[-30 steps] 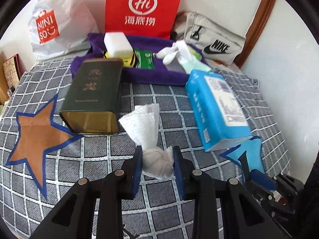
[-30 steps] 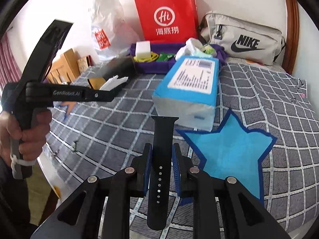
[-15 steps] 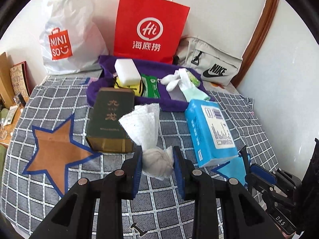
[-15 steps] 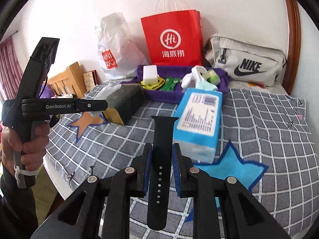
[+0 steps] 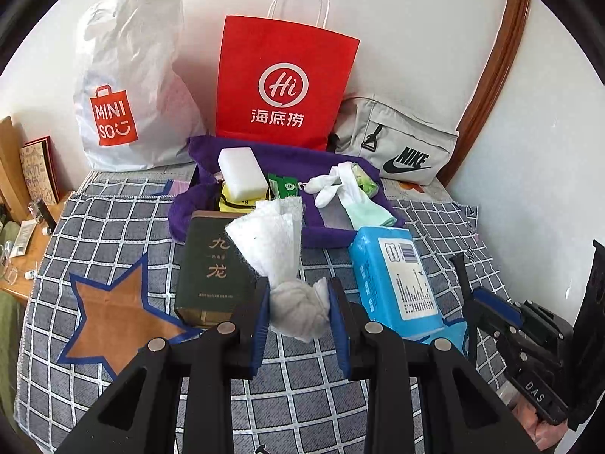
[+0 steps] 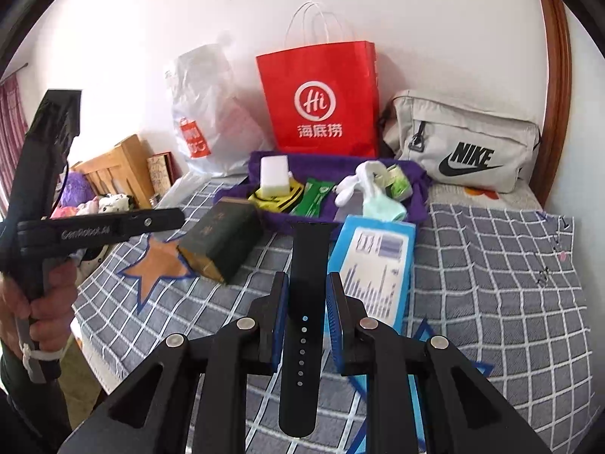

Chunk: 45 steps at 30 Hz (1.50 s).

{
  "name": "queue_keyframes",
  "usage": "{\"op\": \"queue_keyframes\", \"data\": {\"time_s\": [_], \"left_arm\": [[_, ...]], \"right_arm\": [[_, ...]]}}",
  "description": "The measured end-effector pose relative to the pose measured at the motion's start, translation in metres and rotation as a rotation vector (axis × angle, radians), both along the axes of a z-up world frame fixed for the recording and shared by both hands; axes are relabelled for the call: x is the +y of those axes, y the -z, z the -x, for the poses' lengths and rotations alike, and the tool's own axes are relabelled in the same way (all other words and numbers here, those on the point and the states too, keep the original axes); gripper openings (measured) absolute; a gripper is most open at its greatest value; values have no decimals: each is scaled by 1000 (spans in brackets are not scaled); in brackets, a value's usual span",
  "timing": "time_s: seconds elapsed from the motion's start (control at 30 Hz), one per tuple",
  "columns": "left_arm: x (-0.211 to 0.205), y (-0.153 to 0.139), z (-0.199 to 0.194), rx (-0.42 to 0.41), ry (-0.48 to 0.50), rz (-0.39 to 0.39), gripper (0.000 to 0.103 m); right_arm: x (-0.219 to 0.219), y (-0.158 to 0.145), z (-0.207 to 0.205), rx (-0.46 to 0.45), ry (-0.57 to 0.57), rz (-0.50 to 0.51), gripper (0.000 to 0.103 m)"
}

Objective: Organize soft objects
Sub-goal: 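Lift the tissue and strap and carry both toward the purple towel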

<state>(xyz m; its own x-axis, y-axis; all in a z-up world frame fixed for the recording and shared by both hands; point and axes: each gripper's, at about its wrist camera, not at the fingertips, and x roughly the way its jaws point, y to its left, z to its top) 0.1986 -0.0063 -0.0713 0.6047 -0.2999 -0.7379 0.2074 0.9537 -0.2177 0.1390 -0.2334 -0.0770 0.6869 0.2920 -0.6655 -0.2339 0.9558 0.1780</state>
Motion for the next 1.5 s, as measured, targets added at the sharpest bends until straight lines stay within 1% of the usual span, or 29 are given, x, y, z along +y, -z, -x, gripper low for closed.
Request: {"op": "queue_keyframes", "data": {"time_s": [0.17, 0.57, 0.8, 0.97, 1.23, 1.37, 1.5], "left_arm": [[5, -4, -9, -2, -10, 10, 28], [17, -14, -34, -22, -33, 0, 28], [22, -18, -57, -29, -42, -7, 28], [23, -18, -78, -26, -49, -6, 28], [16, -14, -111, -20, -37, -12, 28], [13, -9, -125, -21, -31, -11, 28], [11, -3, -140, -4, -35, -7, 28]], "right_arm": [[-3, -12, -18, -22, 11, 3, 20], [-5, -34, -60, -62, 53, -4, 20], [-3, -43, -90, -80, 66, -30, 20], [0, -42, -112, -89, 60, -35, 20], [6, -32, -152, -80, 45, -44, 20], [9, -27, -172, -75, 38, -44, 20], [9, -22, -191, -74, 37, -35, 20]]}}
